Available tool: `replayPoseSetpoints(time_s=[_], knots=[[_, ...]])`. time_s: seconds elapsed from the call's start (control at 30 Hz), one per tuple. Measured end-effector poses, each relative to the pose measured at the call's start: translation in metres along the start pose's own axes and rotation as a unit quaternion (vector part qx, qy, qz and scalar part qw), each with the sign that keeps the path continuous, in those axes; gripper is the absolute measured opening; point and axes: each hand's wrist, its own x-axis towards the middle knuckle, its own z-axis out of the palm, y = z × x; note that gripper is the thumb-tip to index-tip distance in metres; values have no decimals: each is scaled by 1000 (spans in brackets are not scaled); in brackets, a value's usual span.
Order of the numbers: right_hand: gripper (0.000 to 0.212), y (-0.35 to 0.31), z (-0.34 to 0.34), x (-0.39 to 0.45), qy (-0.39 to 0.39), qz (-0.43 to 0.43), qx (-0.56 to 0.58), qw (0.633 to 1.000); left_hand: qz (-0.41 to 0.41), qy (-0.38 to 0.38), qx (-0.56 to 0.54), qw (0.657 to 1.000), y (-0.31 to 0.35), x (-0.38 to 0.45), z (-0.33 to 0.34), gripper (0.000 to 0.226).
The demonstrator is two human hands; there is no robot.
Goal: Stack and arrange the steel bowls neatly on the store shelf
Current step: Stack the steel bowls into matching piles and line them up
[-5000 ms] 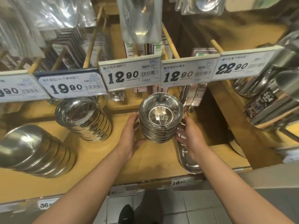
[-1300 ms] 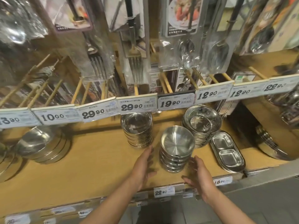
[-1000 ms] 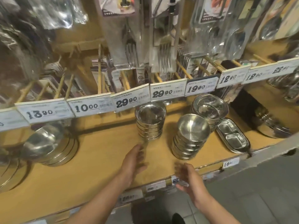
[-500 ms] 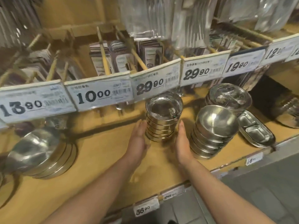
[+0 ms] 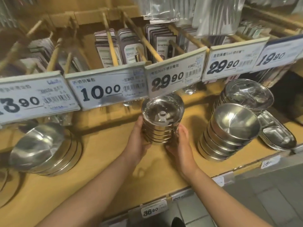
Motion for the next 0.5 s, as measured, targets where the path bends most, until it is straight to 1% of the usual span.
replayPoseSetpoints(time_s=[0.1, 0.23, 0.3, 0.33, 0.43, 0.5], knots=[[44, 6, 10, -15, -16, 3, -17, 1000, 4, 2, 7, 1000, 3, -11, -20, 46], [54, 10, 27, -33, -69, 45, -30, 996, 6, 17, 13, 1000, 7, -30, -49, 47], [55, 11, 36, -39, -82, 55, -46, 994, 13, 25, 18, 999, 9, -40, -63, 47], [51, 11, 41, -42, -89, 60, -54, 993, 17, 34, 13, 999, 11, -46, -69, 46], [24, 14, 54, -49, -116, 77, -84, 987, 32, 71, -1, 997, 16, -58, -88, 42], [16, 14, 58, -51, -130, 86, -113, 981, 35, 84, 2, 996, 20, -64, -98, 42]])
